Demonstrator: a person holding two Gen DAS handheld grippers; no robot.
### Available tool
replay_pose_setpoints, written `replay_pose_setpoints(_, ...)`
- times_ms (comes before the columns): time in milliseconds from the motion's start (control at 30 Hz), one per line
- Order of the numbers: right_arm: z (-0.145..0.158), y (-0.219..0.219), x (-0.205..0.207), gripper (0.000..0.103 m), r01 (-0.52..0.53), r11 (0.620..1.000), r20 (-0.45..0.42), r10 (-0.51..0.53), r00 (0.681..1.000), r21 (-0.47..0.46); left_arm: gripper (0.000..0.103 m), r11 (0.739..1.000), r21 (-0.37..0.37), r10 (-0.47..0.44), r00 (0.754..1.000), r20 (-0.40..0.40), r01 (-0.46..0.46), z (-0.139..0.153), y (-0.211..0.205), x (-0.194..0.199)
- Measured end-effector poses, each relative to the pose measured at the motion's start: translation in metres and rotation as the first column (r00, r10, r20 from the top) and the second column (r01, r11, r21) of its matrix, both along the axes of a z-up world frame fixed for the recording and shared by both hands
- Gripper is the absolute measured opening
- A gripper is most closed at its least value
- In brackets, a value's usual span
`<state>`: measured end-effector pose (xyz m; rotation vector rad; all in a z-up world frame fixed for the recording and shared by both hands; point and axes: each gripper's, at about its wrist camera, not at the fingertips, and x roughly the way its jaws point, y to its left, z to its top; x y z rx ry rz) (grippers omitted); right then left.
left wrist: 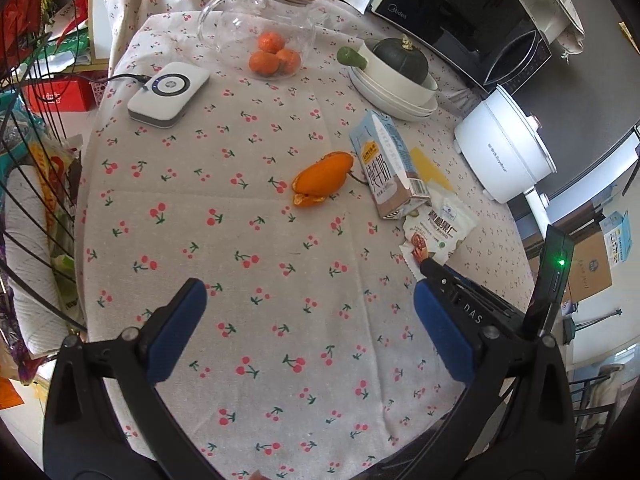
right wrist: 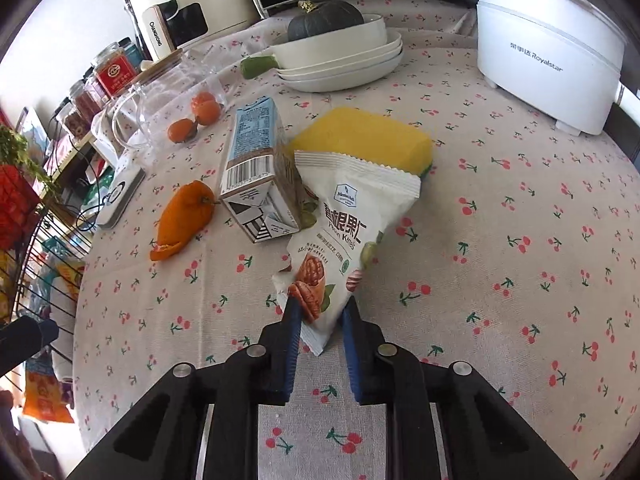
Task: Collect trash
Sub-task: 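Grasp the white nut snack bag with the right tool, then grasp the blue-and-white milk carton with the left tool while the right tool holds the snack bag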
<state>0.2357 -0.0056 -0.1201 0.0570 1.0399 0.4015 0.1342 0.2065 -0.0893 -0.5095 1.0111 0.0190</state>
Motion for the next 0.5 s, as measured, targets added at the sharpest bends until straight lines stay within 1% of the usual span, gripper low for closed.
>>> replay_pose_setpoints(100,0.012,-0.018,-0.002,0.009,0.020,1.000,0.015,-0.020,1.000,0.000,0.103,1.000,0.001,-0.029,0.999,-0.023,0.029,0.002,-0.010,0.006)
replay_pose_setpoints(233,0.030,-0.050,-0.004,0.008,0.051,0.999,0.039,-0.051,0.998,0.001,0.103,0.998,0.010,-0.067,0.997,-0.034,0.067,0.004,-0.026,0.017)
replay_pose_setpoints(267,0.035,-0.060,-0.005,0.008,0.062,0.998,0.043,-0.062,0.997,0.003,0.101,0.997,0.014,-0.072,0.997,-0.035,0.072,0.004,-0.029,0.022)
replay_pose_setpoints(300,0.039,-0.069,-0.006,0.008,0.073,0.997,0.047,-0.073,0.996,0.004,0.097,0.997,0.032,-0.067,0.997,-0.032,0.068,0.004,-0.033,0.026)
replay_pose_setpoints(367,0.045,-0.085,-0.006,0.008,0.090,0.996,0.050,-0.090,0.995,0.005,0.077,0.995,0.082,-0.060,0.998,-0.025,0.062,0.005,-0.042,0.039)
replay_pose_setpoints(500,0.051,-0.106,-0.011,0.008,0.099,0.995,0.046,-0.099,0.994,0.001,0.068,0.988,0.107,-0.111,0.994,-0.007,0.111,0.001,-0.066,0.065)
